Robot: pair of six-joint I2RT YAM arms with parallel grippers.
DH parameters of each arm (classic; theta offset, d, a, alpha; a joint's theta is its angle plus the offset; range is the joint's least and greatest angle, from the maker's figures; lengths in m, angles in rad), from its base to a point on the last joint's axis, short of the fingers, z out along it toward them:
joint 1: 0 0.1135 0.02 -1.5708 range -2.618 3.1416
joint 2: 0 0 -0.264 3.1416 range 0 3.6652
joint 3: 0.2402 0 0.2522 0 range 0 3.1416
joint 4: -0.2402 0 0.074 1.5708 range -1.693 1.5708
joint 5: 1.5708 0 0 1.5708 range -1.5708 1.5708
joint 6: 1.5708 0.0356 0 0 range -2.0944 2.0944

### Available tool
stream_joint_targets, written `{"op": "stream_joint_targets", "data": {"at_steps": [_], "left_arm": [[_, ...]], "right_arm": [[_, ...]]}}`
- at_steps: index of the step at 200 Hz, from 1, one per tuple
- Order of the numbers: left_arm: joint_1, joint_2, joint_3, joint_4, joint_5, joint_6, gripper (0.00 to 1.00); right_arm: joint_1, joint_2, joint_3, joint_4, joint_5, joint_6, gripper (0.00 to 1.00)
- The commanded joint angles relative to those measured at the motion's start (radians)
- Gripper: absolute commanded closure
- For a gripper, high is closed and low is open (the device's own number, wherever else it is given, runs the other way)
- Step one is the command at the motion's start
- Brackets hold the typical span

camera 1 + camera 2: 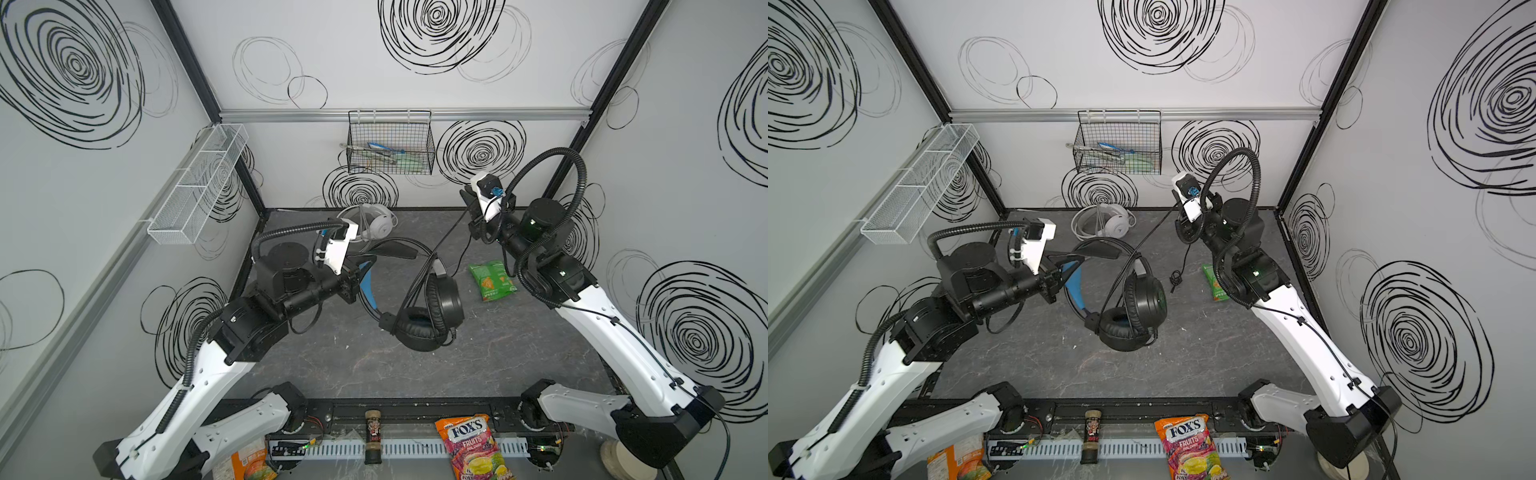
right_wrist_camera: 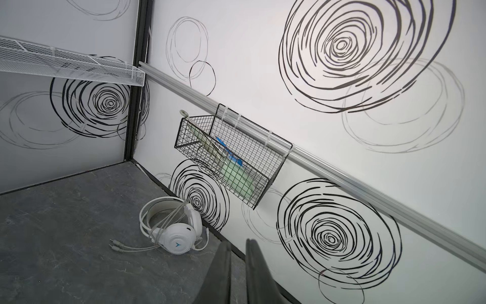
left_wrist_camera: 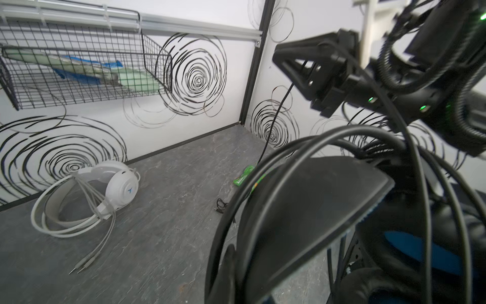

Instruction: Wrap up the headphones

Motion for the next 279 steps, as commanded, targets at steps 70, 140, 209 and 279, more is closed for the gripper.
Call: {"op": "stream_joint_targets", "data": {"at_steps": [70, 140, 209, 279], "left_arm": [[0.005, 0.044, 0.214, 0.326, 0.169, -0.205, 1.00], [0.005, 0.148, 0.400, 0.358, 0.112, -0.215, 1.00], [0.032, 0.198, 0.502, 0.359, 0.086, -0.224, 1.00], [0.069, 0.226, 0.544, 0.413, 0.082, -0.294, 1.00]], "right_arm": [[-0.007, -0.064, -0.117, 0.150, -0.169, 0.181, 0.85], [0.044, -0.068, -0.217, 0.195, -0.186, 0.267, 0.89], [0.064, -0.094, -0.377, 0.313, -0.243, 0.436, 0.92], [0.078, -0.091, -0.467, 0.340, -0.328, 0.490, 0.94]]}}
